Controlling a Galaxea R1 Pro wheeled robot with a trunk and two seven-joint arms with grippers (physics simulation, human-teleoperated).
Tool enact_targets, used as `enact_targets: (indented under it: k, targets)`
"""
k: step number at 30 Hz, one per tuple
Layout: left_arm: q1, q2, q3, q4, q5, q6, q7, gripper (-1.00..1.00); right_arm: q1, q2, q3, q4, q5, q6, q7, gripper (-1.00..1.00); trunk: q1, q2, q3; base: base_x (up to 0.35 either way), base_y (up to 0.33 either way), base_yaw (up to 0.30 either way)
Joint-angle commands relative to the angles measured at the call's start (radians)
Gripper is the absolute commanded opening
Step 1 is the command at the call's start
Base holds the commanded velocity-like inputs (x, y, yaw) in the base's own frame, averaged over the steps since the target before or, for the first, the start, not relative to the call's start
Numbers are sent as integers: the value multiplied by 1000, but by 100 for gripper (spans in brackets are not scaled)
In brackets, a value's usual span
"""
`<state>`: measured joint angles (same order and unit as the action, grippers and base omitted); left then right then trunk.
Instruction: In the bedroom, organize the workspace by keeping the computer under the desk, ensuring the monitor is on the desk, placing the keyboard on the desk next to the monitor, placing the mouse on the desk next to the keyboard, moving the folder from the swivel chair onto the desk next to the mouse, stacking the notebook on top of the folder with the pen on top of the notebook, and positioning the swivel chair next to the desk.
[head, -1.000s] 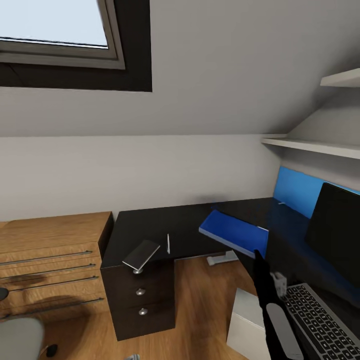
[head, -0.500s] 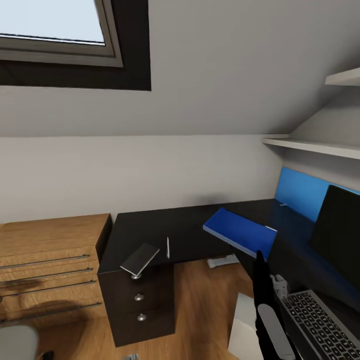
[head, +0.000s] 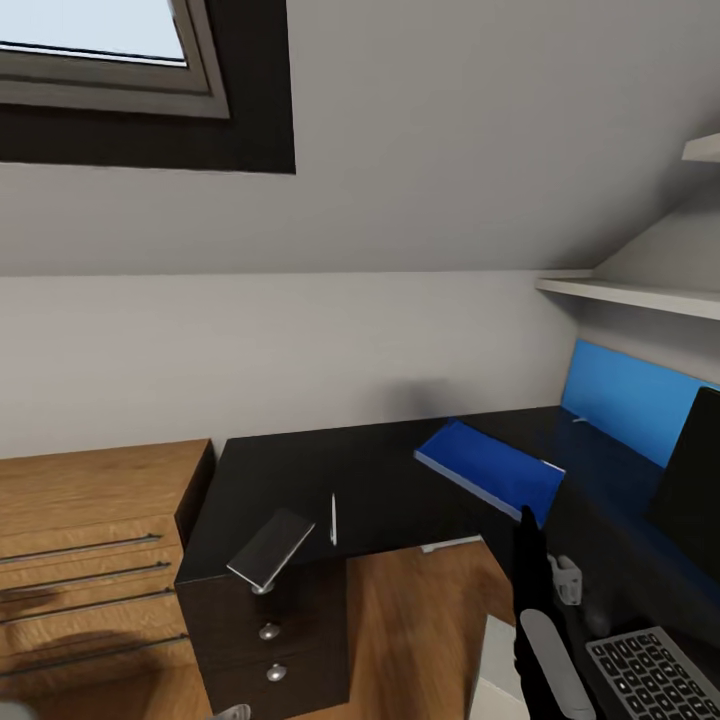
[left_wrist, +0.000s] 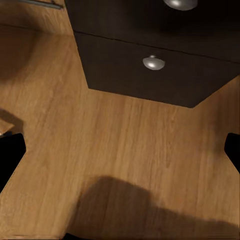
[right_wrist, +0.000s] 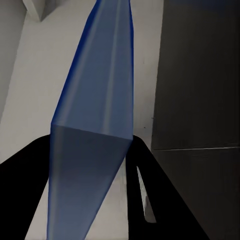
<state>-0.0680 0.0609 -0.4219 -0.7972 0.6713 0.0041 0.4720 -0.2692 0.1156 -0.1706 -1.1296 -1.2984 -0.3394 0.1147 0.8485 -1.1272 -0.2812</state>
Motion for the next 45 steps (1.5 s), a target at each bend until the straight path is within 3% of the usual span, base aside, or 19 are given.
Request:
enact_targets:
  k: [1,7,10,12,17,21,37,45]
  targets:
    - [-1,1,-12,18,6,-6,8,100,-1,0,-2,1,-9,-25,-8,-100,0,-1,-1,23,0,0]
    - [-1,-1,-32,65,7,-18,1,100,-5,-20,-1,43,-10,-155,-104,-100,0,-1,-1,7,0,0]
    - [-1,-8,-34,70,9,-18,0,100,-23,-60,-1,119,-11,-211,-125,-100,0,-1,-1,1,0,0]
    - [-1,-13,-35,71,9,-18,0,100,-43,-88,0,178,-11,-229,-131,-100,0,-1,-1,0,0,0]
    - [-1,-17,-36,71,10,-18,0,100,-80,-100,1,246,-10,-236,-132,-100,0,-1,-1,0,0,0]
    - [-1,-18,-35,71,11,-18,0,100,-88,-102,2,267,-10,-237,-131,-100,0,-1,-1,0,0,0]
    - [-1,-24,-35,76,17,-18,2,100,-90,-94,12,269,-17,-226,-121,-100,62,-113,-51,0,0,0]
    - [-1,-24,-35,76,17,-18,3,100,-90,-35,14,252,-19,-227,-119,-100,92,-169,-76,0,0,0]
